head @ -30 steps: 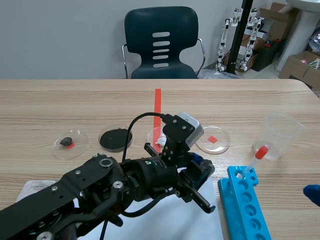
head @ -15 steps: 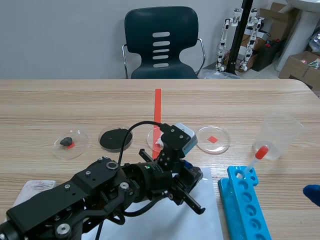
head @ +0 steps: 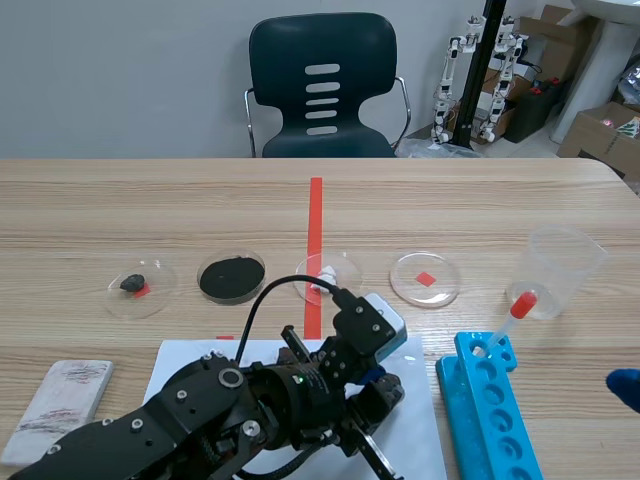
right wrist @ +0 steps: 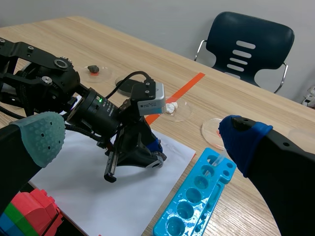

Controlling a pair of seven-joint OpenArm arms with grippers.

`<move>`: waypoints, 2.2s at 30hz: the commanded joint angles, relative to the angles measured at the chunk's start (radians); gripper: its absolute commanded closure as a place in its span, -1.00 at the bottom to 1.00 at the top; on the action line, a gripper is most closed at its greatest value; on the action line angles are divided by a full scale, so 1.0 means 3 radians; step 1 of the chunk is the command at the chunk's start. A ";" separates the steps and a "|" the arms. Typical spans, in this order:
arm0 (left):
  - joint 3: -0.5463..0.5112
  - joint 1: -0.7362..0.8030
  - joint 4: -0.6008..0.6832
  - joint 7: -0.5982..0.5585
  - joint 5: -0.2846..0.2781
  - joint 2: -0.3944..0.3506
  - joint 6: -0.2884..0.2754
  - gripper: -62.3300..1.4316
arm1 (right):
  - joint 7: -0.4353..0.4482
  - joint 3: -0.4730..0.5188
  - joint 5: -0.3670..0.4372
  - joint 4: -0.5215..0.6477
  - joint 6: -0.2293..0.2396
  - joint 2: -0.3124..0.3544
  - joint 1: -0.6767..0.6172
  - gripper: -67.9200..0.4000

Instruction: Put the right mineral back

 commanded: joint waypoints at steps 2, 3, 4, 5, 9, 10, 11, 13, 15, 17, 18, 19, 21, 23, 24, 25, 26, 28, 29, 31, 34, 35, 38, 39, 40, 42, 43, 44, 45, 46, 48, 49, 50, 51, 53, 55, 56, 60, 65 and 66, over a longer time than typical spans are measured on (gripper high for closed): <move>-0.0015 -0.0046 0.0075 -0.0004 -0.0020 0.0043 -0.0008 0.74 | 0.0058 0.0010 0.0011 0.0066 0.0000 0.0015 0.0014 -1.00; -0.0015 -0.0046 0.0075 0.0033 -0.0020 0.0042 -0.0008 0.74 | 0.0058 0.0010 0.0011 0.0066 0.0000 0.0015 0.0014 -1.00; -0.0015 -0.0038 0.0075 0.0042 -0.0020 0.0034 -0.0006 0.74 | 0.0058 0.0010 0.0011 0.0066 0.0000 0.0015 0.0014 -1.00; -0.0015 -0.0028 0.0075 0.0045 -0.0020 0.0027 -0.0006 0.74 | 0.0058 0.0010 0.0011 0.0066 0.0000 0.0015 0.0014 -1.00; -0.0015 0.0046 0.0075 -0.0020 0.0116 0.0025 -0.0005 0.74 | 0.0060 0.0010 0.0011 0.0066 0.0000 0.0015 0.0014 -1.00; -0.0015 0.0057 0.0075 -0.0076 0.0148 0.0025 -0.0005 0.74 | 0.0060 0.0010 0.0011 0.0066 0.0000 0.0015 0.0014 -1.00; -0.0015 0.0067 0.0075 -0.0113 0.0167 0.0025 -0.0005 0.74 | 0.0060 0.0010 0.0011 0.0066 0.0000 0.0015 0.0014 -1.00; -0.0015 0.0071 0.0075 -0.0128 0.0168 0.0025 -0.0005 0.74 | 0.0060 0.0010 0.0011 0.0066 0.0000 0.0015 0.0014 -1.00; -0.0015 0.0071 0.0075 -0.0127 0.0168 0.0025 -0.0003 0.73 | 0.0060 0.0010 0.0011 0.0066 0.0000 0.0015 0.0014 -1.00; -0.0015 0.0071 0.0075 -0.0128 0.0168 0.0025 -0.0003 0.73 | 0.0060 0.0010 0.0011 0.0066 0.0000 0.0015 0.0014 -1.00; -0.0015 0.0071 0.0075 -0.0128 0.0168 0.0025 -0.0003 0.73 | 0.0060 0.0010 0.0011 0.0066 0.0000 0.0015 0.0014 -1.00; -0.0015 0.0071 0.0075 -0.0127 0.0168 0.0025 -0.0003 0.73 | 0.0060 0.0010 0.0011 0.0066 0.0000 0.0015 0.0014 -1.00; -0.0015 0.0071 0.0075 -0.0127 0.0168 0.0025 -0.0003 0.73 | 0.0060 0.0010 0.0011 0.0066 0.0000 0.0015 0.0014 -1.00; -0.0015 0.0070 0.0075 -0.0127 0.0168 0.0025 -0.0003 0.73 | 0.0060 0.0010 0.0011 0.0066 0.0000 0.0015 0.0014 -1.00; -0.0015 0.0070 0.0075 -0.0127 0.0168 0.0025 -0.0003 0.73 | 0.0060 0.0010 0.0011 0.0066 0.0000 0.0015 0.0014 -1.00; -0.0015 0.0070 0.0075 -0.0127 0.0168 0.0025 -0.0003 0.73 | 0.0060 0.0010 0.0011 0.0066 0.0000 0.0015 0.0014 -1.00; -0.0015 0.0070 0.0075 -0.0127 0.0168 0.0025 -0.0003 0.73 | 0.0060 0.0010 0.0011 0.0066 0.0000 0.0015 0.0014 -1.00; -0.0015 0.0070 0.0075 -0.0126 0.0168 0.0025 -0.0003 0.72 | 0.0060 0.0010 0.0011 0.0066 0.0000 0.0015 0.0014 -1.00; -0.0015 0.0070 0.0075 -0.0123 0.0167 0.0025 -0.0003 0.69 | 0.0060 0.0010 0.0011 0.0066 0.0000 0.0015 0.0014 -1.00; -0.0015 0.0070 0.0075 -0.0123 0.0165 0.0025 -0.0005 0.62 | 0.0060 0.0010 0.0011 0.0066 0.0000 0.0015 0.0014 -1.00; -0.0015 0.0071 0.0075 -0.0125 0.0163 0.0025 -0.0005 0.61 | 0.0060 0.0010 0.0011 0.0066 0.0000 0.0015 0.0014 -1.00; -0.0015 0.0071 0.0075 -0.0125 0.0163 0.0025 -0.0005 0.61 | 0.0060 0.0010 0.0011 0.0066 0.0000 0.0015 0.0014 -1.00; -0.0015 0.0071 0.0075 -0.0125 0.0163 0.0025 -0.0005 0.61 | 0.0060 0.0010 0.0011 0.0066 0.0000 0.0015 0.0014 -1.00; -0.0015 0.0071 0.0075 -0.0125 0.0163 0.0025 -0.0005 0.56 | 0.0060 0.0010 0.0011 0.0066 0.0000 0.0015 0.0014 -1.00; -0.0015 0.0070 0.0075 -0.0126 0.0163 0.0025 -0.0005 0.47 | 0.0060 0.0010 0.0011 0.0066 0.0000 0.0015 0.0014 -1.00; -0.0015 0.0070 0.0075 -0.0126 0.0163 0.0025 -0.0005 0.32 | 0.0060 0.0010 0.0011 0.0066 0.0000 0.0015 0.0014 -1.00; -0.0015 0.0070 0.0075 -0.0127 0.0164 0.0025 -0.0005 0.25 | 0.0060 0.0010 0.0011 0.0066 0.0000 0.0015 0.0014 -1.00; -0.0015 0.0070 0.0075 -0.0130 0.0165 0.0025 -0.0005 0.18 | 0.0060 0.0010 0.0011 0.0066 0.0000 0.0015 0.0014 -1.00; -0.0015 0.0070 0.0075 -0.0149 0.0165 0.0025 -0.0004 0.10 | 0.0060 0.0010 0.0011 0.0066 0.0000 0.0015 0.0014 -1.00; -0.0015 0.0070 0.0075 -0.0165 0.0165 0.0025 -0.0004 0.04 | 0.0060 0.0010 0.0011 0.0066 0.0000 0.0015 0.0014 -1.00; -0.0015 0.0070 0.0075 -0.0206 0.0165 0.0025 -0.0003 -0.10 | 0.0060 0.0010 0.0011 0.0066 0.0000 0.0015 0.0014 -1.00; -0.0015 0.0070 0.0075 -0.0245 0.0165 0.0025 -0.0003 -0.15 | 0.0060 0.0010 0.0011 0.0066 0.0000 0.0015 0.0014 -1.00; -0.0015 0.0070 0.0075 -0.0275 0.0165 0.0025 -0.0003 -0.18 | 0.0060 0.0010 0.0011 0.0066 0.0000 0.0015 0.0014 -1.00; -0.0015 0.0070 0.0075 -0.0298 0.0165 0.0027 -0.0003 -0.20 | 0.0060 0.0010 0.0011 0.0066 0.0000 0.0015 0.0014 -1.00; -0.0015 0.0070 0.0075 -0.0355 0.0165 0.0027 -0.0003 -0.28 | 0.0060 0.0010 0.0011 0.0066 0.0000 0.0015 0.0014 -1.00; -0.0015 0.0070 0.0075 -0.0367 0.0165 0.0027 -0.0001 -0.36 | 0.0060 0.0010 0.0011 0.0066 0.0000 0.0015 0.0014 -1.00; -0.0015 0.0070 0.0075 -0.0384 0.0165 0.0027 0.0004 -0.39 | 0.0060 0.0010 0.0011 0.0066 0.0000 0.0015 0.0014 -1.00; -0.0015 0.0070 0.0075 -0.0412 0.0165 0.0027 0.0005 -0.40 | 0.0060 0.0010 0.0011 0.0066 0.0000 0.0015 0.0014 -1.00; -0.0015 0.0069 0.0075 -0.0413 0.0165 0.0025 0.0008 -0.40 | 0.0060 0.0010 0.0011 0.0066 0.0000 0.0015 0.0014 -1.00; -0.0015 0.0070 0.0075 -0.0413 0.0165 0.0027 0.0008 -0.40 | 0.0060 0.0010 0.0011 0.0066 0.0000 0.0015 0.0014 -1.00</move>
